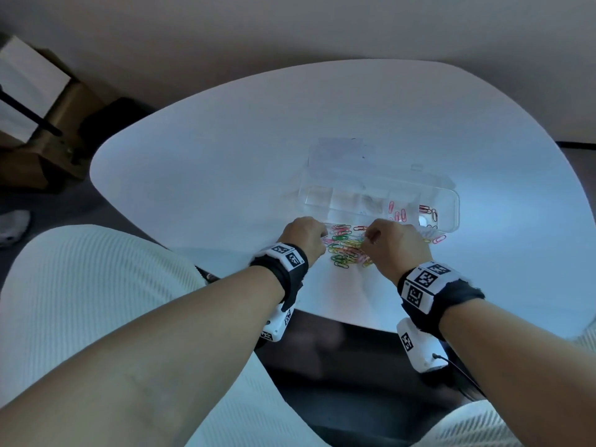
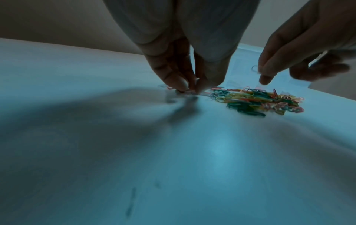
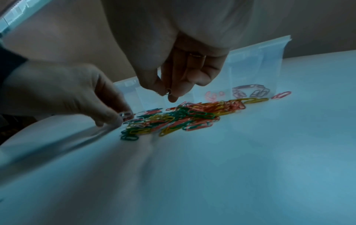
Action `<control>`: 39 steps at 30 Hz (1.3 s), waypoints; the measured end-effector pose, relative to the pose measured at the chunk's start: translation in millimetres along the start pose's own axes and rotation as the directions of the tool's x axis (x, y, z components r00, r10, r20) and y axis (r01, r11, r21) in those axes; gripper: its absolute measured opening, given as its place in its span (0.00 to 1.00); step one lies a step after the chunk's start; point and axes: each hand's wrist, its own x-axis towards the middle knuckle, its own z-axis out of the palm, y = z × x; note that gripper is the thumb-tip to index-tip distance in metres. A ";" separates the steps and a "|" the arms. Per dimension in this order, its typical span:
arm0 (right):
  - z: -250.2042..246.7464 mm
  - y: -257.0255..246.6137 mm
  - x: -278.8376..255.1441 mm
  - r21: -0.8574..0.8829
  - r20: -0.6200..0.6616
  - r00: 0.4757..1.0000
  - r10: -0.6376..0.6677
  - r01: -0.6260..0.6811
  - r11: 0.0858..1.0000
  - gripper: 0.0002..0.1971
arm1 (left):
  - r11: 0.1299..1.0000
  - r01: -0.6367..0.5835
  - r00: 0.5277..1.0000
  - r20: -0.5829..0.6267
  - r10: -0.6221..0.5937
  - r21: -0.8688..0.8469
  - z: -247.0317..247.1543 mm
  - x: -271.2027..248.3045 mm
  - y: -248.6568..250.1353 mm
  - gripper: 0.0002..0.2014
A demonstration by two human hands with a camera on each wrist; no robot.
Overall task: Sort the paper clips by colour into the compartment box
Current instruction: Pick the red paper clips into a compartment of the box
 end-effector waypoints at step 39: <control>-7.1 10.8 -0.3 0.732 0.205 0.952 0.226 -0.302 0.610 0.05 | 0.928 0.062 0.990 -0.094 -0.104 -0.368 -10.6 -14.9 12.6 0.04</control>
